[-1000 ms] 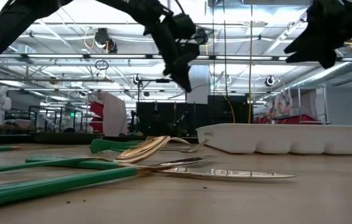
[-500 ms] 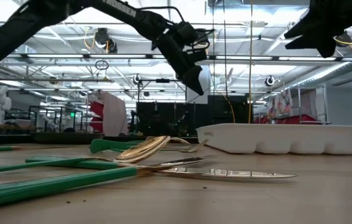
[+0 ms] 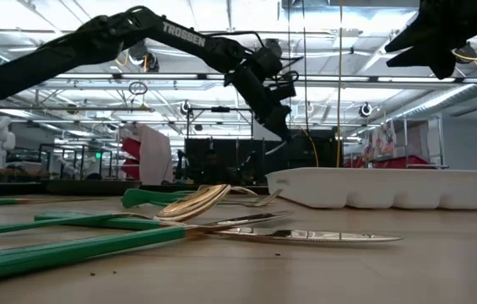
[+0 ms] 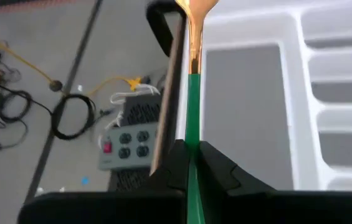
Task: Sort silverware
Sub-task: Put the green fork into the silverware tray
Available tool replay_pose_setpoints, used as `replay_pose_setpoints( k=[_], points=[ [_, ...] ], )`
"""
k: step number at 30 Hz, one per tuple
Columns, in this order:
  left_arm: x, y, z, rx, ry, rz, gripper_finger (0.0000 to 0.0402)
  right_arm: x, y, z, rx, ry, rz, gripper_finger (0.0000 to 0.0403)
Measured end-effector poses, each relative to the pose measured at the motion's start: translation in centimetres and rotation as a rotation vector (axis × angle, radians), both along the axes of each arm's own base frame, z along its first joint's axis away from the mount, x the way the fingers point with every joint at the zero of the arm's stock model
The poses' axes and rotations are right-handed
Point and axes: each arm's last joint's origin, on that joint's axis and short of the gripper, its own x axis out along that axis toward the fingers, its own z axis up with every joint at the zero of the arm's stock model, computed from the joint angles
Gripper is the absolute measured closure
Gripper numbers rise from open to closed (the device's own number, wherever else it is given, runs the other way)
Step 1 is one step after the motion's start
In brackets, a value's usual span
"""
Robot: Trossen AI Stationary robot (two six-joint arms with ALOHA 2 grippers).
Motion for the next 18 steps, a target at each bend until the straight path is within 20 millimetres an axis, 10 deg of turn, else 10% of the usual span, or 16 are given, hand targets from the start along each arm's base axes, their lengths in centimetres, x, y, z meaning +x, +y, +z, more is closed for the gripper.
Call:
replay_pose_setpoints(
  k=[18],
  points=[
    [1.5,0.0,-5.0,-0.038,0.068,-0.039,0.0387,0.0,0.0,0.0,0.004,-0.002,-0.002,0.0236]
  ],
)
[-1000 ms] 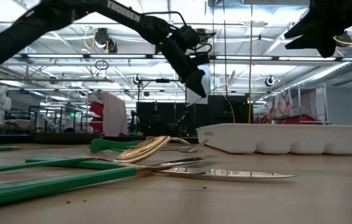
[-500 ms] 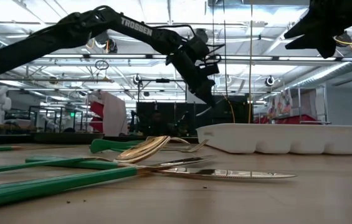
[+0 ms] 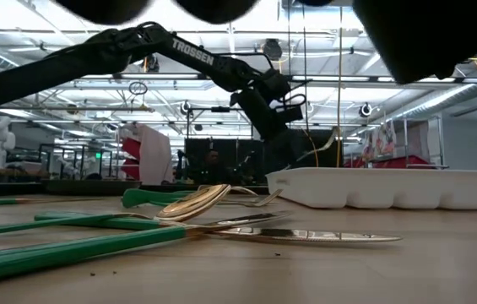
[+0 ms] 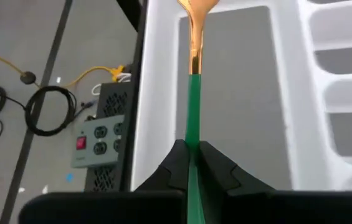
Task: Sort silverware
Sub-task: Put the green fork into the silverware tray
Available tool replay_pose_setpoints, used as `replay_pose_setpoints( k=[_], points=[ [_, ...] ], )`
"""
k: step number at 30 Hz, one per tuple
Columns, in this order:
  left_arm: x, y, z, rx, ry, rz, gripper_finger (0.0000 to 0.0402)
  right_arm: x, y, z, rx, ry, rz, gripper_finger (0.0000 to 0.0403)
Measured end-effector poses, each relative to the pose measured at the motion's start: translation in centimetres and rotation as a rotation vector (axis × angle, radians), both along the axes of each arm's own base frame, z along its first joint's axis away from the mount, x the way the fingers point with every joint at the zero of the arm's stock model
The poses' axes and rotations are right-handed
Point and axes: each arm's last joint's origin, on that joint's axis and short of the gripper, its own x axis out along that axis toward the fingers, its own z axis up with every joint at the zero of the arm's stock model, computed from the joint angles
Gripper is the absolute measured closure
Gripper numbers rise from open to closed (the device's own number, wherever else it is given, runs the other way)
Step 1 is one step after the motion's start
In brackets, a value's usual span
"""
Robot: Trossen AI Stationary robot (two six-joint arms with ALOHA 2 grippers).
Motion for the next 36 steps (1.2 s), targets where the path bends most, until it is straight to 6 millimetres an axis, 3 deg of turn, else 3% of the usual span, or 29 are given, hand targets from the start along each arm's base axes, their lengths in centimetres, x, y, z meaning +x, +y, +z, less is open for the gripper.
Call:
replay_pose_setpoints(
  k=[8,18,25,27,30,33,36],
  points=[
    [-0.2,-0.1,-1.3,-0.081,0.044,0.053,0.0398,0.0,0.0,0.0,-0.025,0.011,0.009,0.0236],
    [0.0,-0.3,-1.2,-0.084,0.031,0.051,0.0399,0.0,0.0,0.0,-0.029,0.013,0.011,0.0236],
    [0.7,-1.6,-0.8,-0.042,0.04,0.026,0.0394,0.0,0.0,0.0,-0.029,0.015,0.015,0.0236],
    [0.8,-2.3,0.1,0.003,0.04,-0.016,0.0394,-0.1,0.0,-0.2,-0.027,0.031,0.015,0.0236],
    [0.5,-3.4,3.1,0.048,0.014,-0.026,0.0393,-0.1,0.0,-0.9,0.007,0.103,0.005,0.0236],
    [-1.4,-4.3,8.1,0.04,-0.025,-0.005,0.0392,0.5,0.0,-1.8,0.015,0.211,0.002,0.0236],
    [-4.8,-5.5,14.6,-0.012,-0.108,0.029,0.0392,2.2,-0.4,-2.1,-0.036,0.265,0.008,0.0236]
  ],
)
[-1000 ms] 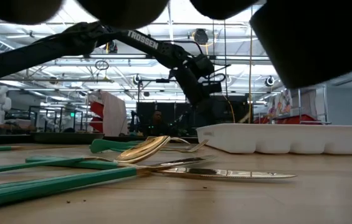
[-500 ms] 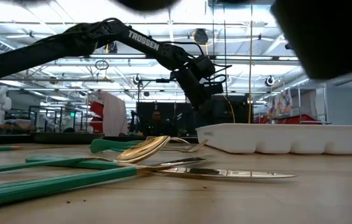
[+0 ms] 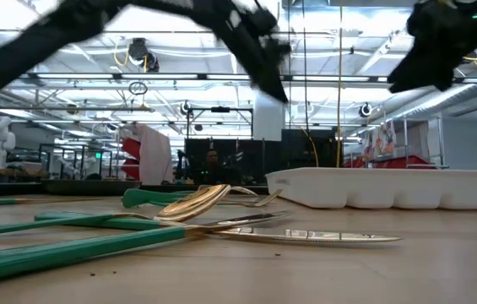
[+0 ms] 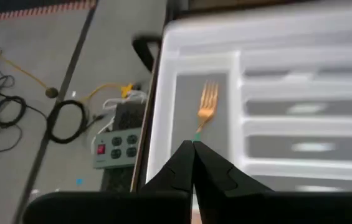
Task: Sort silverware
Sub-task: Put the green fork into the silverware tray
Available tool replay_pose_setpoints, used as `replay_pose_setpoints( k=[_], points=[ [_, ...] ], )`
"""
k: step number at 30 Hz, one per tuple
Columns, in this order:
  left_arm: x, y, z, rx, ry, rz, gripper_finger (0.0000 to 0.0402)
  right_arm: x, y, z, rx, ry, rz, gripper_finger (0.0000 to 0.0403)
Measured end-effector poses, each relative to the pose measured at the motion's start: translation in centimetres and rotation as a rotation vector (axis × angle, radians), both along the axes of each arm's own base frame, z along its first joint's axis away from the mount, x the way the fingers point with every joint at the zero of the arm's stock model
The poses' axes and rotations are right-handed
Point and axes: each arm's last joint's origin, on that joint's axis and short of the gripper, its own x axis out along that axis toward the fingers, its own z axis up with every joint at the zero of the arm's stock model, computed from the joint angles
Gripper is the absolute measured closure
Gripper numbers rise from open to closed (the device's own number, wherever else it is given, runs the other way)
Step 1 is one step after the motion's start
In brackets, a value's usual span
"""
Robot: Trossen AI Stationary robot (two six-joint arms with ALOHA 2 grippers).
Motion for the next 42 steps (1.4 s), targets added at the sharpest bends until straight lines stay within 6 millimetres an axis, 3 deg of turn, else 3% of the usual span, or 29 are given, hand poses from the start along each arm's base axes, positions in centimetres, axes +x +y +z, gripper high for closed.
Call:
replay_pose_setpoints(
  k=[3,7,11,15,19,24,32,42],
  points=[
    [-4.4,-1.6,6.1,-0.062,-0.084,0.018,0.0392,2.6,-1.1,-0.2,-0.061,0.022,-0.05,0.0236],
    [-10.2,-4.4,12.1,-0.069,-0.159,0.03,0.0391,6.3,-4.0,0.4,-0.131,0.155,-0.109,0.0236],
    [-15.6,-7.3,16.4,-0.041,-0.232,0.028,0.0391,10.0,-8.4,1.8,-0.184,0.339,-0.056,0.0236],
    [-19.8,-9.4,19.1,-0.047,-0.31,0.056,0.0391,12.3,-13.9,2.8,-0.198,0.486,0.026,0.0236],
    [-23.3,-11.2,20.7,-0.057,-0.363,0.071,0.0391,12.8,-18.6,2.3,-0.111,0.624,0.124,0.0236],
    [-25.6,-12.4,21.1,-0.095,-0.35,0.095,0.0391,12.7,-21.7,0.0,0.001,0.78,0.273,0.0236],
    [-26.7,-13.0,20.3,-0.176,-0.269,0.138,0.0391,13.8,-23.3,-5.1,0.109,0.841,0.476,0.0226],
    [-26.8,-12.9,20.3,-0.167,-0.262,0.147,0.0391,15.3,-24.8,-6.9,0.029,0.788,0.439,0.0225]
  ],
)
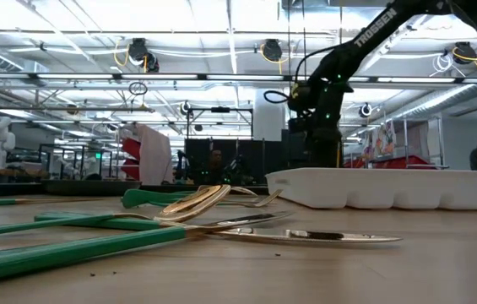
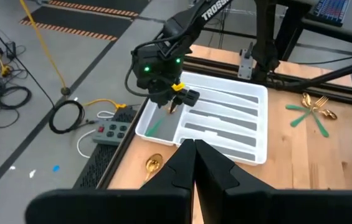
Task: Sort silverware
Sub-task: Put the green fork into the silverware tray, then put the green knife into the silverware tray
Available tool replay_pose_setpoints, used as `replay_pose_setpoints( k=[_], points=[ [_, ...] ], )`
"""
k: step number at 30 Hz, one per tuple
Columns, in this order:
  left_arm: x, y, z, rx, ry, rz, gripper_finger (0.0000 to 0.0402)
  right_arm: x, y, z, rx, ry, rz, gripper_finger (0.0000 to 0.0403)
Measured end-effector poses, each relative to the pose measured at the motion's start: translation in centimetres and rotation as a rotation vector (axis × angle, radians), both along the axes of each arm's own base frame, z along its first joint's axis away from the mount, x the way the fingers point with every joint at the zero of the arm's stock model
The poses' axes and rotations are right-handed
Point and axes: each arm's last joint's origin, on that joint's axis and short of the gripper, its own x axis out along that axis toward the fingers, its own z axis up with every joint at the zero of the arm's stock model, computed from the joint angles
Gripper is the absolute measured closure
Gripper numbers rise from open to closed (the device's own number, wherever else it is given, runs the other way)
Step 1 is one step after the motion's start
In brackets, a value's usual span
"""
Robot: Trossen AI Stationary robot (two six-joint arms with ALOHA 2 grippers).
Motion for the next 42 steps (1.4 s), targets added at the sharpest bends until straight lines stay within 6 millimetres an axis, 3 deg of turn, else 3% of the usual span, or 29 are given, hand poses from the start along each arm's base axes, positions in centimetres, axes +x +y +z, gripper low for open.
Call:
replay_pose_setpoints(
  k=[8,14,21,25,35,39,42],
  points=[
    [0.0,0.0,0.0,0.025,0.011,-0.012,0.0391,0.8,-1.0,-1.7,0.003,0.032,0.003,0.0234],
    [-0.1,0.1,0.0,0.054,0.025,0.0,0.0391,2.0,-2.4,-1.8,-0.002,0.041,-0.001,0.0243],
    [-0.1,0.1,-0.1,0.077,0.043,-0.017,0.0391,2.0,-2.6,-2.5,0.069,0.094,-0.008,0.0296],
    [-0.1,0.1,-0.1,0.098,0.05,-0.022,0.0391,1.9,-2.7,-2.7,0.075,0.096,-0.018,0.0303],
    [-0.1,0.1,-0.1,0.105,0.053,-0.004,0.0391,1.4,-2.2,-0.3,0.055,0.069,-0.035,0.0232],
    [0.3,0.4,-0.5,0.107,0.075,0.016,0.0391,1.4,-0.2,1.2,0.171,0.039,0.0,0.0217],
    [2.0,1.7,-2.4,0.124,0.195,0.105,0.0391,1.9,1.8,3.4,0.187,-0.018,0.052,0.0216]
  ],
)
